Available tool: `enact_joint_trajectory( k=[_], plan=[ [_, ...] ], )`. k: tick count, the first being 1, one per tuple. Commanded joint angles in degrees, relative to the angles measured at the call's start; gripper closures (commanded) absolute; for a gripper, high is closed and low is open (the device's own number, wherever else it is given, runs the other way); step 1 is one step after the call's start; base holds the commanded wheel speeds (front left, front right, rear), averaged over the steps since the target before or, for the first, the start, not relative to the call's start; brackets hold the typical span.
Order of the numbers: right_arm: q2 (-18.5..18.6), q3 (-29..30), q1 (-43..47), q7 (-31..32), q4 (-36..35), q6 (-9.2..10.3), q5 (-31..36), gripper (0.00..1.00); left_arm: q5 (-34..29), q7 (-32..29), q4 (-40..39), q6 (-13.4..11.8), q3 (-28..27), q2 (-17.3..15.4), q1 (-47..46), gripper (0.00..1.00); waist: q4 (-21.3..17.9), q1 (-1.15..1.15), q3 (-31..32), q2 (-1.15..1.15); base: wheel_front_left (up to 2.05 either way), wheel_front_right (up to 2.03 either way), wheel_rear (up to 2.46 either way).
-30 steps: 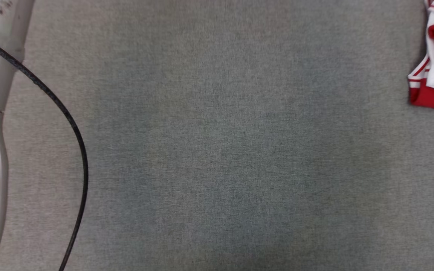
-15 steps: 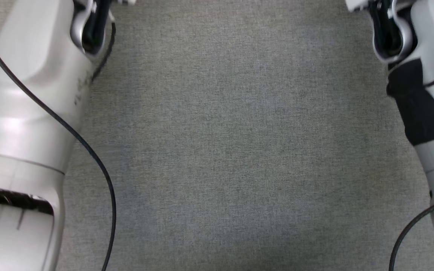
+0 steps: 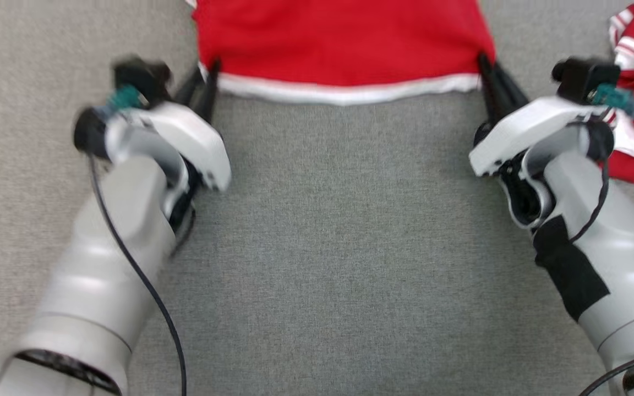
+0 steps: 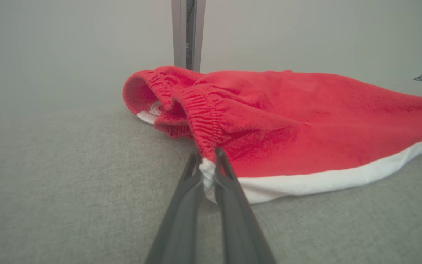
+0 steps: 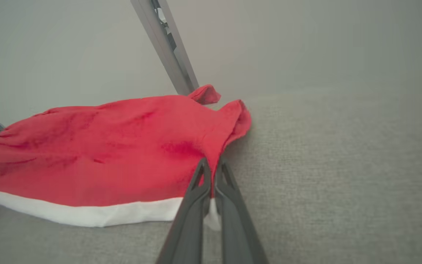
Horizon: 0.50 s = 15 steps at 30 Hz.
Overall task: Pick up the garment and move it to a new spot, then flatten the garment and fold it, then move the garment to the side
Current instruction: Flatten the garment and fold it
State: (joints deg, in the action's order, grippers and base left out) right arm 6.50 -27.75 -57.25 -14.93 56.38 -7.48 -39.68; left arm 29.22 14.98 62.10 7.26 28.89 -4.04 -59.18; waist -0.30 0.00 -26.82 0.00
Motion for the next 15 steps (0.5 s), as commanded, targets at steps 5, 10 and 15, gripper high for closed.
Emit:
enact_joint_trajectory(
  k=[5, 10, 15],
  plan=[
    [0.76, -5.73, 3.89, 2.39, 3.24, -0.03, -4.5, 1.0, 1.58, -1.2, 3.16, 0.22, 7.63, -0.53, 6.1, 1.0, 0.22, 0.0, 7.84, 0.0, 0.0, 0.0, 0.0],
    [0.58, -10.27, 6.71, 4.94, 4.86, -0.03, -7.06, 1.0, 4.49, -4.38, 4.53, 0.24, 11.84, -0.71, 10.04, 1.0, 0.2, 0.0, 12.15, 0.0, 0.0, 0.0, 0.0],
    [1.57, -13.55, 9.08, 7.16, 5.08, -0.03, -10.1, 1.0, 7.62, -6.61, 4.01, 0.24, 14.97, -1.64, 13.2, 1.0, 0.31, 0.0, 15.35, 0.0, 0.0, 0.0, 0.0]
  ],
)
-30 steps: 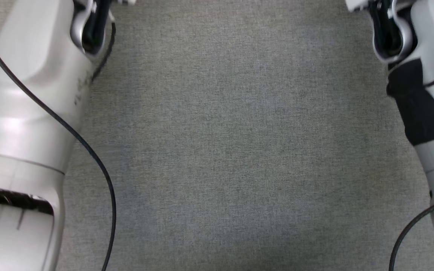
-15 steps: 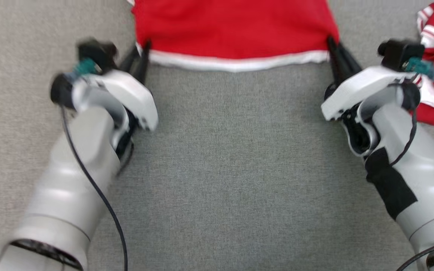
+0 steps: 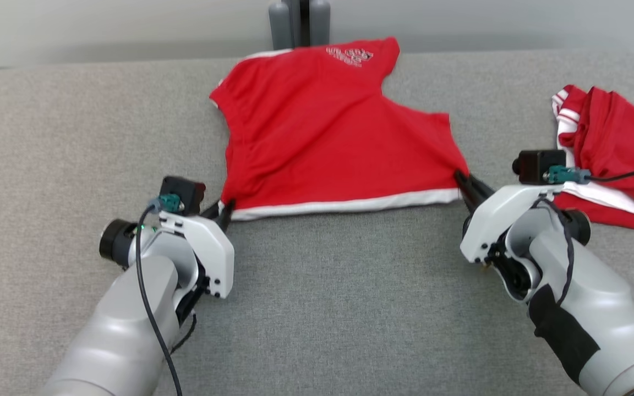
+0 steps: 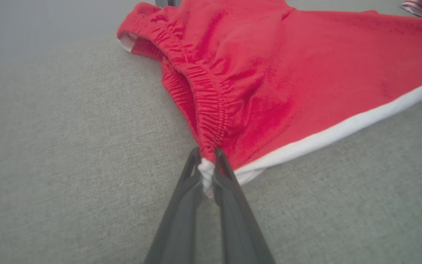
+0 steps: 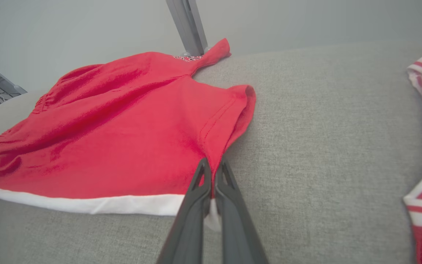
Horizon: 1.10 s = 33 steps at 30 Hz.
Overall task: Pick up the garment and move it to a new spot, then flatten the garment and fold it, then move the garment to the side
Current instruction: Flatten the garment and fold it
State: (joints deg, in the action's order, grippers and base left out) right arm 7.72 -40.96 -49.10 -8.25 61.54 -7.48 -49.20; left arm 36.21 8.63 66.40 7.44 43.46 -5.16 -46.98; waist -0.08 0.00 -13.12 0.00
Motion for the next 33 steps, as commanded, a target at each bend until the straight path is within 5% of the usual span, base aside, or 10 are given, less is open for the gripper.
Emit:
enact_joint_trajectory(
  k=[1, 15, 33],
  plan=[
    [0.62, -1.14, 1.38, 1.12, -0.25, -0.03, -1.13, 1.0, 1.27, -0.96, -0.37, 0.06, 1.11, -0.83, 1.53, 1.0, 0.09, 0.0, 2.23, 0.0, 0.0, 0.0, 0.0],
    [5.7, -9.4, 7.4, 9.74, -2.9, -0.02, -7.85, 1.0, 9.59, -6.55, -6.08, 0.06, 9.65, -5.02, 10.23, 1.0, 0.86, 0.0, 9.85, 0.0, 0.0, 0.0, 0.0],
    [15.59, -16.09, 14.34, 22.82, -18.14, -0.01, -19.51, 1.0, 16.95, -8.96, -17.13, 0.02, 16.31, -13.35, 18.35, 1.0, 2.16, 0.0, 15.73, 0.0, 0.0, 0.0, 0.0]
  ],
)
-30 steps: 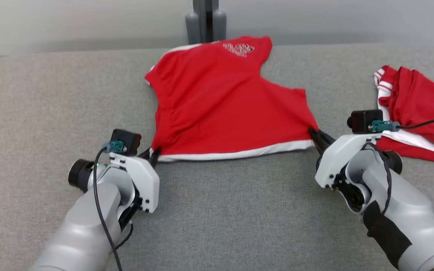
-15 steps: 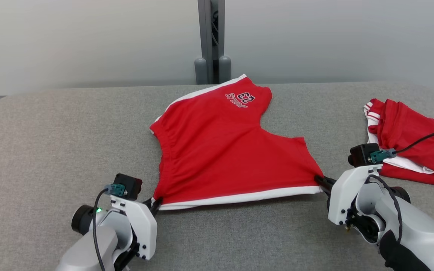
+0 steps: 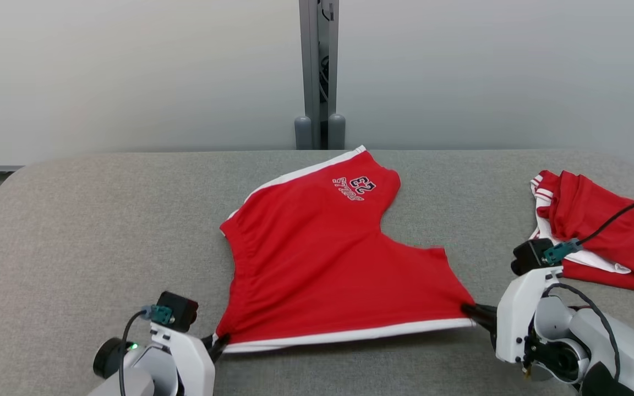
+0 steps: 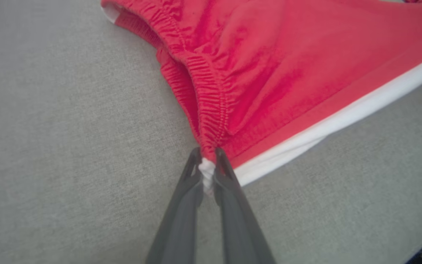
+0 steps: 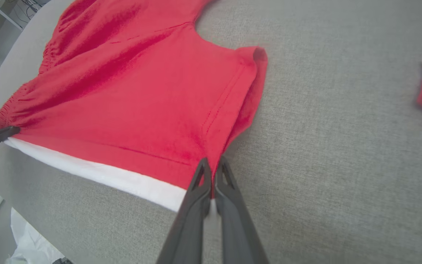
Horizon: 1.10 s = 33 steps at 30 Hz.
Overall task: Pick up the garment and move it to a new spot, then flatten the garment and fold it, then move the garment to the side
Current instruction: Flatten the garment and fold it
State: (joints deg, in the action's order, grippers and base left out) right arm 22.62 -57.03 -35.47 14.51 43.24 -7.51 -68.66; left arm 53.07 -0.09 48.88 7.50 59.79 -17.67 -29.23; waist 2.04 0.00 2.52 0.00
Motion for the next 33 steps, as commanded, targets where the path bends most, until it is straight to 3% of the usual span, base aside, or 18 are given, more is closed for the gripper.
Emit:
enact_joint_trajectory(
  k=[1, 11, 18, 26, 33],
  plan=[
    [1.32, -0.35, 1.09, 1.02, -0.95, 0.02, -0.47, 1.0, 0.51, -0.55, -0.23, -0.03, 0.03, -1.38, 1.01, 1.0, -0.01, 0.0, 0.23, 0.0, 0.0, 0.0, 0.0],
    [9.71, -1.29, 5.0, 11.54, -13.92, 0.02, -4.65, 1.0, 3.67, -8.02, -11.19, -0.29, 1.41, -8.07, 6.68, 1.0, 0.09, 0.0, 0.89, 0.0, 0.0, 0.0, 0.0],
    [14.38, -0.4, 8.62, 19.83, -19.61, 0.02, -7.91, 1.0, 5.92, -14.7, -22.34, -3.04, 2.07, -13.18, 9.59, 1.0, 0.53, 0.0, 1.35, 0.0, 0.0, 0.0, 0.0],
    [16.42, 3.56, 10.28, 21.94, -23.8, 0.02, -8.04, 1.0, 11.49, -20.42, -35.43, -5.73, 0.78, -17.76, 13.11, 1.0, 0.76, 0.0, 0.96, 0.0, 0.0, 0.0, 0.0],
    [14.52, 8.61, 10.1, 20.58, -24.64, 0.02, -6.29, 1.0, 15.84, -19.76, -41.77, -8.35, -3.08, -19.24, 13.54, 1.0, 1.37, 0.0, -0.03, 0.0, 0.0, 0.0, 0.0]
  ],
)
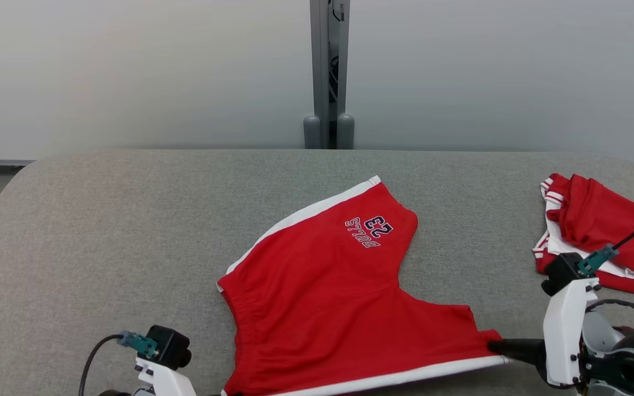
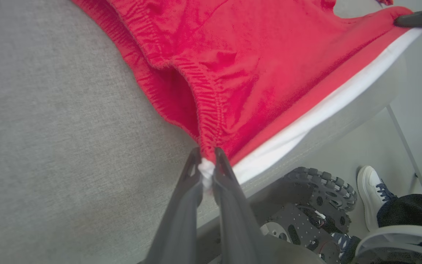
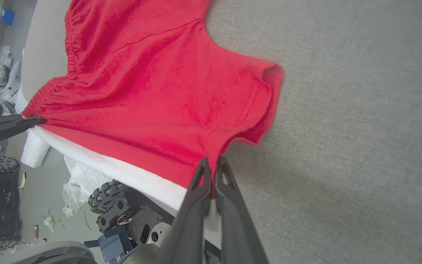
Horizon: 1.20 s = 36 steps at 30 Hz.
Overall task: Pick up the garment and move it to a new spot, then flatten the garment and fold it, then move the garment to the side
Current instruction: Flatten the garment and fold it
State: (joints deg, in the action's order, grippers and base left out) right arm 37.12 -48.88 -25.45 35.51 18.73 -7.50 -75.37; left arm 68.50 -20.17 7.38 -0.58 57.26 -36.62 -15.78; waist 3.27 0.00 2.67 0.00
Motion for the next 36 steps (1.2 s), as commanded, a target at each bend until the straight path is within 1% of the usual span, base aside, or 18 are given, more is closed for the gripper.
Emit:
enact_joint_trajectory(
  k=[1, 8, 10, 15, 19, 23, 27, 29, 30, 31, 33, 36],
  plan=[
    [-0.15, 1.35, -0.27, -0.67, -0.05, 0.0, 0.85, 1.0, 0.91, 0.57, -0.82, -0.45, -1.25, -0.46, -0.2, 1.0, 0.34, 0.0, -0.42, 0.0, 0.0, 0.0, 0.0],
    [-1.74, 6.47, -1.67, 0.2, -0.22, 0.0, 2.12, 1.0, 5.03, 0.75, -4.24, -0.6, -4.99, -1.04, -1.67, 1.0, 2.03, 0.0, -2.41, 0.0, 0.0, 0.0, 0.0],
    [-2.18, 8.14, -2.47, 0.5, 0.09, 0.0, 2.13, 1.0, 6.27, 1.02, -4.45, -0.48, -6.1, -0.66, -2.06, 1.0, 2.62, 0.0, -3.1, 0.0, 0.0, 0.0, 0.0],
    [-4.01, 11.43, -5.19, 1.88, 1.54, 0.0, 3.21, 1.0, 9.69, 1.14, -3.72, 0.84, -8.37, 0.83, -3.24, 1.0, 4.02, 0.0, -4.77, 0.0, 0.0, 0.0, 0.0],
    [-5.87, 13.6, -8.29, 2.22, 3.18, 0.0, 5.14, 1.0, 13.24, 1.05, -2.61, 2.36, -10.27, 3.05, -4.17, 1.0, 5.13, 0.0, -6.24, 0.0, 0.0, 0.0, 0.0],
    [-7.87, 15.27, -11.1, 2.3, 5.34, 0.0, 7.06, 1.0, 18.37, 0.26, -1.33, 3.77, -12.34, 6.08, -5.14, 1.0, 6.21, 0.0, -7.67, 0.0, 0.0, 0.0, 0.0],
    [-9.73, 16.29, -13.54, 1.6, 7.74, 0.0, 9.3, 1.0, 23.16, -0.83, 0.44, 5.11, -14.27, 8.25, -6.08, 1.0, 6.93, 0.0, -8.87, 0.0, 0.0, 0.0, 0.0],
    [-10.25, 16.47, -14.18, 1.43, 8.37, 0.0, 9.76, 1.0, 24.0, -0.9, 0.99, 5.34, -14.82, 8.82, -6.29, 1.0, 7.08, 0.0, -9.23, 0.0, 0.0, 0.0, 0.0],
    [-11.14, 17.04, -15.29, 1.06, 9.63, 0.0, 10.42, 1.0, 26.29, -0.85, 2.25, 5.69, -16.0, 10.17, -6.46, 1.0, 7.41, 0.0, -10.0, 0.0, 0.0, 0.0, 0.0],
    [-11.59, 17.45, -15.74, 0.9, 10.27, 0.0, 10.53, 1.0, 27.31, -0.52, 2.99, 5.81, -16.78, 10.85, -6.7, 1.0, 7.57, 0.0, -10.36, 0.0, 0.0, 0.0, 0.0],
    [-12.05, 17.81, -16.28, 0.77, 11.07, 0.0, 10.76, 1.0, 28.28, -0.26, 3.76, 5.88, -17.61, 11.5, -7.05, 1.0, 7.73, 0.0, -10.75, 0.0, 0.0, 0.0, 0.0],
    [-13.21, 18.9, -17.99, 0.45, 13.27, 0.0, 10.98, 1.0, 30.97, 0.35, 5.72, 6.09, -19.48, 13.72, -7.95, 1.0, 8.2, 0.0, -11.99, 0.0, 0.0, 0.0, 0.0]
  ],
)
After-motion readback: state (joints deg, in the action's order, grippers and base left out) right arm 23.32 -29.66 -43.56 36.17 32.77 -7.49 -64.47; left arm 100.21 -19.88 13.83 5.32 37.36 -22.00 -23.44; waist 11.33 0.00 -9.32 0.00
